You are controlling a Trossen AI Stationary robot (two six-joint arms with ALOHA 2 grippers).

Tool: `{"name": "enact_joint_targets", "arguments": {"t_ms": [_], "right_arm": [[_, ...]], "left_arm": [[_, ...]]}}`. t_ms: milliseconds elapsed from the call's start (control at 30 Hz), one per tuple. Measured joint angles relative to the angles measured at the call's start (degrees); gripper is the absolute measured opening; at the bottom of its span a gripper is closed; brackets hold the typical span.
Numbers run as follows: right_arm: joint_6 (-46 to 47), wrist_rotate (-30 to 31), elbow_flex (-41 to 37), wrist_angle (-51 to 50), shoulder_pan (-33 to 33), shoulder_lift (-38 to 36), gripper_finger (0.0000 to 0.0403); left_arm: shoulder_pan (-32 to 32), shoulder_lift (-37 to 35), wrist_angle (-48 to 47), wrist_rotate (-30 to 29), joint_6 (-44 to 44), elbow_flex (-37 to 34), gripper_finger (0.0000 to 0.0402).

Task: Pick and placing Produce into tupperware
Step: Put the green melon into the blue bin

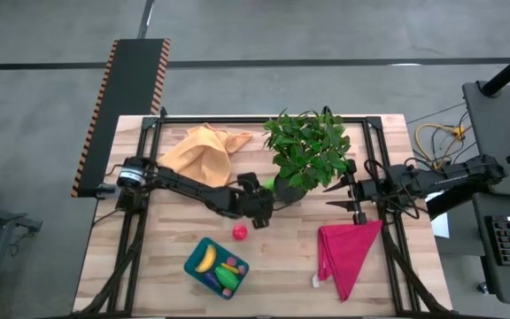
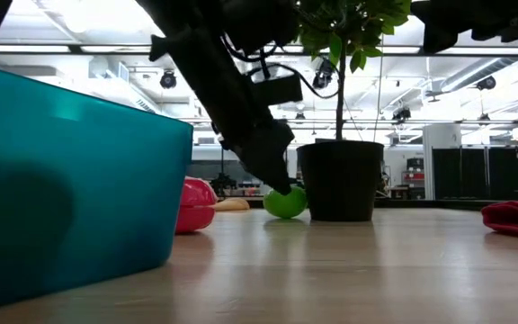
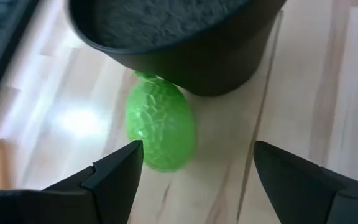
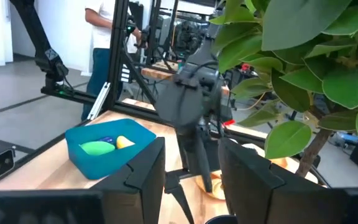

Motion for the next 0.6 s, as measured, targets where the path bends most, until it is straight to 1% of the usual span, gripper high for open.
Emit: {"name": "enact_joint_targets", "arguments": {"t_ms": [100, 367, 533, 600], "right_arm": [[-0.1, 0.0, 0.0, 0.0, 0.0, 0.0, 0.0143], [-0.6, 0.1, 0.0, 0.0, 0.0, 0.0, 0.0148], [-0.2, 1.4, 0.0, -0.1, 0.0, 0.0, 0.0142], [-0.1, 1.5, 0.0, -0.1, 0.0, 0.0, 0.0139]], "left_arm": [[1.4, 0.1, 0.3, 3.0, 1.2, -0.1, 0.029], [3.2, 0.1, 1.4, 3.9, 3.2, -0.1, 0.029], [5.0, 0.1, 4.2, 9.2, 4.4, 0.0, 0.029], [5.8, 0.1, 4.4, 10.0, 4.4, 0.0, 0.029]]}}
